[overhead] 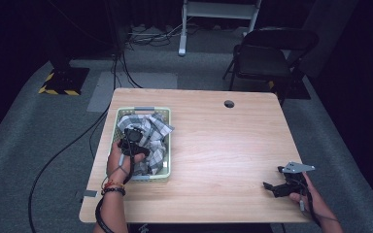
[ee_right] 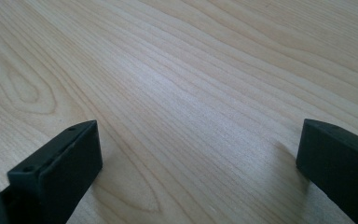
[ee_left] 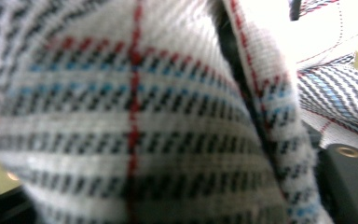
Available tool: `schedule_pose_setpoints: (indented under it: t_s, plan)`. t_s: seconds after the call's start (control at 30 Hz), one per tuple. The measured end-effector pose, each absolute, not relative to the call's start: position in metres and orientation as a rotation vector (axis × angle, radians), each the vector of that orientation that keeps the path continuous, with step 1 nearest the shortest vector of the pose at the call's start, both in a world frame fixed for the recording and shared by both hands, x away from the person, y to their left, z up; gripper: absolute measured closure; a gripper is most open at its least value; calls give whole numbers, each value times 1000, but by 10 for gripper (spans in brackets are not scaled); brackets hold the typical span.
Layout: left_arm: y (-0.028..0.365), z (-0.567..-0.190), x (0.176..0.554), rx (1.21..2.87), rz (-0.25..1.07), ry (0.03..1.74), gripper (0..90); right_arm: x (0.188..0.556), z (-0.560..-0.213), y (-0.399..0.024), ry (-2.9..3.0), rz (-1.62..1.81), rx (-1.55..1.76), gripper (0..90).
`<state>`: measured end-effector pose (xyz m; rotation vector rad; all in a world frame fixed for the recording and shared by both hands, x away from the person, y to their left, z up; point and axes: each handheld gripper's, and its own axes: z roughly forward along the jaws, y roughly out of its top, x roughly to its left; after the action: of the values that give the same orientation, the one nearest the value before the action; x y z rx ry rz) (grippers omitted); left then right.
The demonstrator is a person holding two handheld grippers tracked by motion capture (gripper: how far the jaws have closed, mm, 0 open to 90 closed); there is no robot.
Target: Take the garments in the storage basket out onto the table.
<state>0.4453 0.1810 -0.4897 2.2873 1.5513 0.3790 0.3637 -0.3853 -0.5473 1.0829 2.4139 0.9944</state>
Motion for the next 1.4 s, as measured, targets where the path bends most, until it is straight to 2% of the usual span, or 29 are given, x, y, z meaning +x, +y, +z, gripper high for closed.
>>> schedule_pose_setpoints:
  t_s: [0.13,0.43,0.73,1.4]
  plan:
    - [179,-489,445,2304,400,1541,430,364,-547,-385,2414,994,1083,1]
    - [178,-487,443,2307,425,1523,483,364,-547,-385,2414,994,1083,1]
    - [187,-476,434,2191,386,1495,557,364,-547,-385,2414,994,1082,1]
    - [187,-438,411,2093,383,1407,563,364,-547,-385,2414,994,1082,1]
